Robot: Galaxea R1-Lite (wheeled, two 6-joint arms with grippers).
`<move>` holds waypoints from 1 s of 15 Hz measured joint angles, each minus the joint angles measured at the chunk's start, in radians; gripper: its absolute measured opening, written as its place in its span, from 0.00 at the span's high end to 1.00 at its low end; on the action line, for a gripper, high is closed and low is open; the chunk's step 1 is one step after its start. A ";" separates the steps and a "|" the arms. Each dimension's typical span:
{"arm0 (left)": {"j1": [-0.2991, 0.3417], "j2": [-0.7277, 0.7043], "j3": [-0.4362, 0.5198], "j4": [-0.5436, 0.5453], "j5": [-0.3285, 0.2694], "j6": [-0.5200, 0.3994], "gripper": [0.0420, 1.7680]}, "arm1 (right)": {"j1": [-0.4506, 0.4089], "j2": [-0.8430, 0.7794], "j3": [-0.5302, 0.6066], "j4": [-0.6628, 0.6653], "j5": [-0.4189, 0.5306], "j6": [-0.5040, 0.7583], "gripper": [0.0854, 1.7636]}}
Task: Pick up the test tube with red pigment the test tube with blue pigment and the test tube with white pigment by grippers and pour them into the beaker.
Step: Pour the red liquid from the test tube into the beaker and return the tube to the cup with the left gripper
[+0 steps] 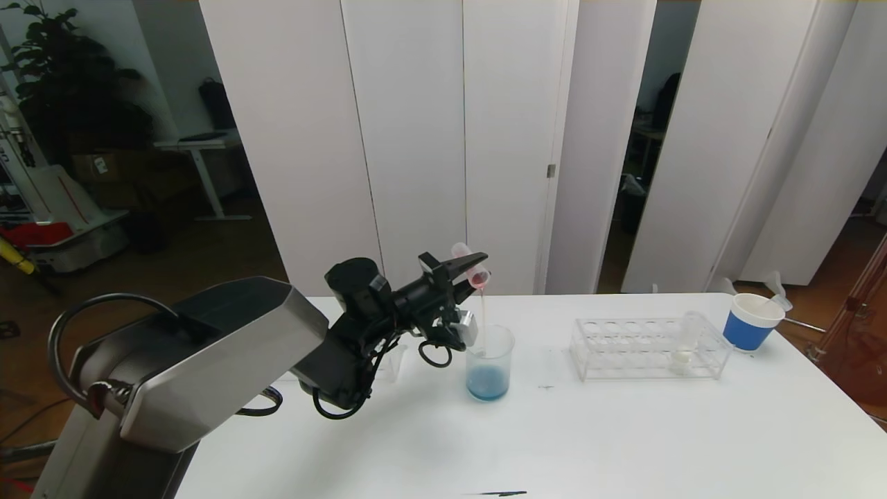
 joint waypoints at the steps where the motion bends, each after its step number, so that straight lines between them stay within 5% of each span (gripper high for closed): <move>1: 0.000 0.000 0.000 -0.001 0.000 0.001 0.68 | 0.000 0.000 0.000 0.000 0.000 0.000 0.01; 15: -0.002 -0.022 -0.014 -0.007 -0.004 0.049 0.68 | 0.000 0.000 0.000 0.000 -0.001 0.000 0.01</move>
